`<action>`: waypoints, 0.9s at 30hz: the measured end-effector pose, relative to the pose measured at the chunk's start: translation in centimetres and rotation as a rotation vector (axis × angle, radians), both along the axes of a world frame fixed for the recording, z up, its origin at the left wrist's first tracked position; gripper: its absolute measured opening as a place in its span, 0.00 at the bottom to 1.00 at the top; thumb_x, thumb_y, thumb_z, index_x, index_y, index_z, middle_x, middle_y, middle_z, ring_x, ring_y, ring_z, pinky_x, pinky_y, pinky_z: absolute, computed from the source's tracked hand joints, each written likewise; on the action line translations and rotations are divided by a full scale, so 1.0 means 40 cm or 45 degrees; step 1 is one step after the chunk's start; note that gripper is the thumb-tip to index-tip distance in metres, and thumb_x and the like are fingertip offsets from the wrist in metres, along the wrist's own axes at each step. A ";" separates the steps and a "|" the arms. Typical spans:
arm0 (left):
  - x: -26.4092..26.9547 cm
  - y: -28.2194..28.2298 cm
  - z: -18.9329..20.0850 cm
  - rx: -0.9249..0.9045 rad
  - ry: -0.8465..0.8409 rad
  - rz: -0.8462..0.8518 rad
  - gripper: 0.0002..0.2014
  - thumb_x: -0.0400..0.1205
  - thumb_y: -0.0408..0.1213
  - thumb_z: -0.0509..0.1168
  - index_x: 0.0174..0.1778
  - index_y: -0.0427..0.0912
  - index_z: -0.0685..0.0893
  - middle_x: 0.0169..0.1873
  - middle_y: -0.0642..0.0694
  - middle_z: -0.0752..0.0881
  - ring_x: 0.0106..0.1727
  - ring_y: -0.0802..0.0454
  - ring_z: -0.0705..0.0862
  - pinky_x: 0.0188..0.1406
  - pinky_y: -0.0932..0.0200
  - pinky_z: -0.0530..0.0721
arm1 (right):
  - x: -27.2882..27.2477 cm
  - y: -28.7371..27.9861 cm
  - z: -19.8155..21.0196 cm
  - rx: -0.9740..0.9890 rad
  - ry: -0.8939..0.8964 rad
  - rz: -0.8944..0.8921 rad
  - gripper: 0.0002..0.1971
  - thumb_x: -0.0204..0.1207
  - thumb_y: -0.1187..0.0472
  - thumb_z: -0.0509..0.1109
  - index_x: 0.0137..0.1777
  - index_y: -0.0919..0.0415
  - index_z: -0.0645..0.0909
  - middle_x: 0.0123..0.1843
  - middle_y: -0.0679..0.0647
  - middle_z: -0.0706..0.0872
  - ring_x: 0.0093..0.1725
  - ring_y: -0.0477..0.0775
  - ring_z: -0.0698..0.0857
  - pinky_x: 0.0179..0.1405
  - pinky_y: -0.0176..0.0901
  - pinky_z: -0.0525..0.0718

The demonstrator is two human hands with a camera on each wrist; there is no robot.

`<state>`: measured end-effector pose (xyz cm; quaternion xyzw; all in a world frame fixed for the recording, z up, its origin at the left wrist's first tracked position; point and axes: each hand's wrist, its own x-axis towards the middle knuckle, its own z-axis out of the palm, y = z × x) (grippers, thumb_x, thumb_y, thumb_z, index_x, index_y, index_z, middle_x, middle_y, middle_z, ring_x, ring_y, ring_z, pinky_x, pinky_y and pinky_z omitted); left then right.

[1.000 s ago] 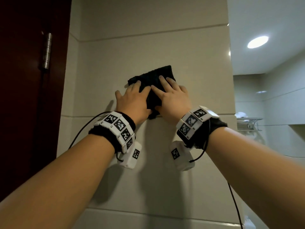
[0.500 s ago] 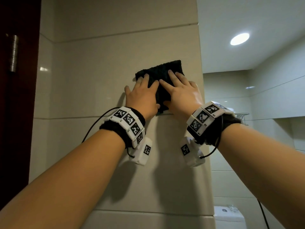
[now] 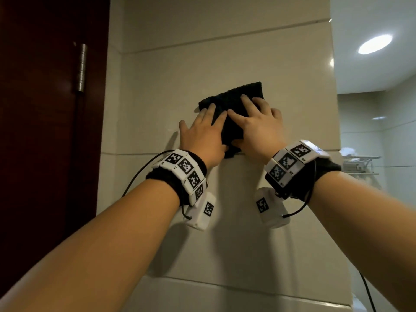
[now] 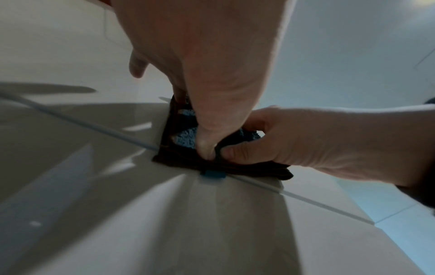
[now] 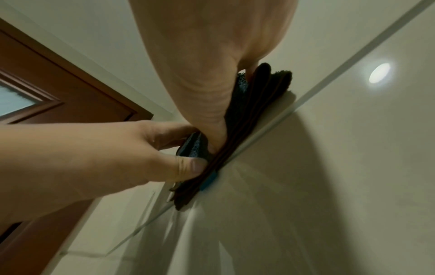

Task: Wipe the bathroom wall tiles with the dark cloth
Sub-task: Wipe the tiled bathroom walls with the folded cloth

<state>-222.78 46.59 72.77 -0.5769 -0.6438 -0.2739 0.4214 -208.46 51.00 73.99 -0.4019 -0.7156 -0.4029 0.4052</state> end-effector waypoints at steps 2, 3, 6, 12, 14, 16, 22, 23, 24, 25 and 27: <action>-0.056 -0.013 -0.010 -0.015 -0.006 0.038 0.44 0.83 0.54 0.67 0.88 0.56 0.46 0.88 0.47 0.44 0.88 0.47 0.47 0.79 0.26 0.55 | -0.060 -0.006 -0.004 -0.002 -0.014 0.023 0.41 0.72 0.40 0.73 0.84 0.39 0.59 0.88 0.56 0.52 0.84 0.64 0.52 0.74 0.61 0.61; -0.087 -0.020 -0.014 -0.022 -0.012 0.055 0.44 0.83 0.54 0.67 0.88 0.56 0.45 0.88 0.48 0.44 0.88 0.47 0.48 0.79 0.27 0.54 | -0.094 -0.007 -0.007 -0.011 -0.018 0.031 0.41 0.72 0.40 0.73 0.84 0.39 0.59 0.88 0.56 0.51 0.84 0.64 0.52 0.75 0.61 0.61; -0.185 -0.034 -0.025 -0.029 -0.025 0.106 0.44 0.83 0.52 0.67 0.88 0.55 0.46 0.88 0.47 0.44 0.88 0.46 0.49 0.81 0.29 0.53 | -0.202 -0.014 -0.020 0.000 -0.013 0.059 0.42 0.71 0.40 0.74 0.84 0.39 0.59 0.88 0.56 0.52 0.84 0.64 0.52 0.75 0.61 0.60; -0.350 -0.064 -0.029 -0.011 -0.053 0.248 0.45 0.82 0.47 0.69 0.88 0.52 0.47 0.88 0.44 0.47 0.88 0.44 0.50 0.83 0.35 0.52 | -0.410 -0.029 -0.026 0.027 0.014 0.146 0.40 0.70 0.42 0.76 0.82 0.40 0.64 0.87 0.57 0.55 0.84 0.64 0.55 0.74 0.62 0.61; -0.388 -0.074 -0.026 -0.011 -0.087 0.285 0.45 0.81 0.44 0.69 0.88 0.52 0.47 0.88 0.43 0.48 0.88 0.43 0.49 0.83 0.35 0.52 | -0.466 -0.036 -0.021 0.042 0.026 0.173 0.40 0.68 0.44 0.77 0.81 0.40 0.66 0.86 0.57 0.58 0.83 0.64 0.56 0.74 0.62 0.61; -0.412 -0.080 -0.021 -0.018 -0.114 0.326 0.45 0.81 0.43 0.69 0.88 0.51 0.46 0.88 0.43 0.48 0.88 0.43 0.49 0.83 0.35 0.54 | -0.503 -0.037 -0.014 0.023 -0.004 0.173 0.39 0.70 0.43 0.75 0.81 0.39 0.64 0.87 0.56 0.55 0.84 0.64 0.54 0.75 0.61 0.60; -0.427 -0.096 -0.035 0.001 -0.171 0.316 0.43 0.82 0.41 0.68 0.88 0.47 0.49 0.87 0.40 0.51 0.86 0.38 0.52 0.82 0.41 0.60 | -0.537 -0.047 -0.003 -0.021 -0.066 0.166 0.39 0.74 0.43 0.72 0.83 0.39 0.58 0.87 0.56 0.50 0.84 0.63 0.50 0.76 0.61 0.57; -0.421 -0.099 -0.042 0.035 -0.163 0.293 0.41 0.82 0.40 0.68 0.88 0.46 0.53 0.86 0.40 0.54 0.85 0.38 0.54 0.80 0.43 0.61 | -0.534 -0.049 -0.003 -0.029 -0.082 0.156 0.39 0.74 0.43 0.71 0.83 0.39 0.57 0.88 0.56 0.49 0.85 0.63 0.49 0.77 0.61 0.57; -0.413 -0.103 -0.051 0.070 -0.148 0.266 0.38 0.82 0.39 0.68 0.87 0.45 0.57 0.85 0.40 0.57 0.84 0.38 0.56 0.79 0.43 0.62 | -0.531 -0.052 -0.002 -0.036 -0.099 0.149 0.39 0.75 0.43 0.70 0.84 0.40 0.56 0.88 0.56 0.48 0.85 0.63 0.49 0.77 0.60 0.57; -0.406 -0.108 -0.061 0.106 -0.125 0.236 0.35 0.81 0.38 0.68 0.84 0.45 0.62 0.84 0.41 0.59 0.83 0.38 0.58 0.78 0.44 0.64 | -0.527 -0.054 -0.002 -0.046 -0.116 0.141 0.40 0.75 0.42 0.70 0.84 0.40 0.55 0.88 0.56 0.47 0.85 0.63 0.48 0.77 0.60 0.57; -0.393 -0.119 -0.081 0.182 -0.050 0.200 0.29 0.80 0.36 0.68 0.79 0.45 0.71 0.82 0.42 0.62 0.80 0.38 0.61 0.76 0.44 0.66 | -0.520 -0.058 0.000 -0.073 -0.144 0.129 0.41 0.74 0.40 0.69 0.84 0.40 0.54 0.88 0.56 0.46 0.85 0.63 0.48 0.77 0.60 0.57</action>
